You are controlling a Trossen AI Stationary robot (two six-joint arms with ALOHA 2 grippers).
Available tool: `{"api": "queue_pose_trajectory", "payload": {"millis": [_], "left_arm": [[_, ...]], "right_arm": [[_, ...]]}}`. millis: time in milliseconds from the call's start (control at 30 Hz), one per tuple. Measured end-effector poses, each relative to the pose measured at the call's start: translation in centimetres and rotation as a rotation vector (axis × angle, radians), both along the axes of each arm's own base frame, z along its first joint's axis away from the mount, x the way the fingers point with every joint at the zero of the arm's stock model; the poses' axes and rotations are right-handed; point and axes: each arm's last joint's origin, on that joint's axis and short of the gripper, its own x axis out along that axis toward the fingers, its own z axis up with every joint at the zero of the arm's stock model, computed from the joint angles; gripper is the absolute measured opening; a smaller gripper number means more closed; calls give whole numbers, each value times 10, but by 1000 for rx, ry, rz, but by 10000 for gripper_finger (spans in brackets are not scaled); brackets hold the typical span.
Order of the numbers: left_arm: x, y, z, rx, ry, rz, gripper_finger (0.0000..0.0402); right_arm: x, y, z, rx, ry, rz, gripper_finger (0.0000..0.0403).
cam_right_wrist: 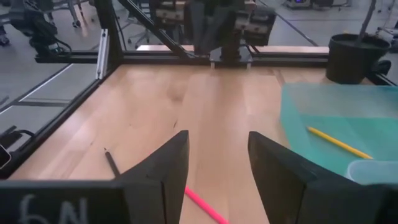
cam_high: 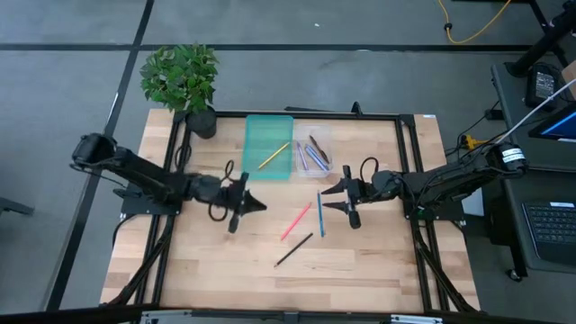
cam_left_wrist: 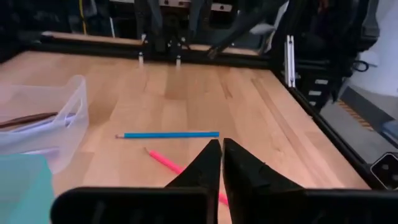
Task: Sort pens & pencils
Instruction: Put the pink pencil into the blue bin
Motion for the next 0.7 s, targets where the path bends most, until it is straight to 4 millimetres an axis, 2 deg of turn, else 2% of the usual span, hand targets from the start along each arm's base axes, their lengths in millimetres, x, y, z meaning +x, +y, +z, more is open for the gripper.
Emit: {"api": "queue_pose_trajectory", "payload": {"millis": [133, 300, 500, 700], "left_arm": [[6, -19, -2, 27, -4, 31, 26], [29, -36, 0, 73, 42, 71, 60], [61, -42, -3, 122, 134, 119, 100], [84, -40, 1, 83, 284, 200, 110]], "right_arm": [[0, 1, 1, 1, -9, 4, 167], [0, 1, 1, 15, -9, 1, 167], [0, 1, 0, 0, -2, 4, 167], [-1, 1, 0, -37, 3, 10, 167]]}}
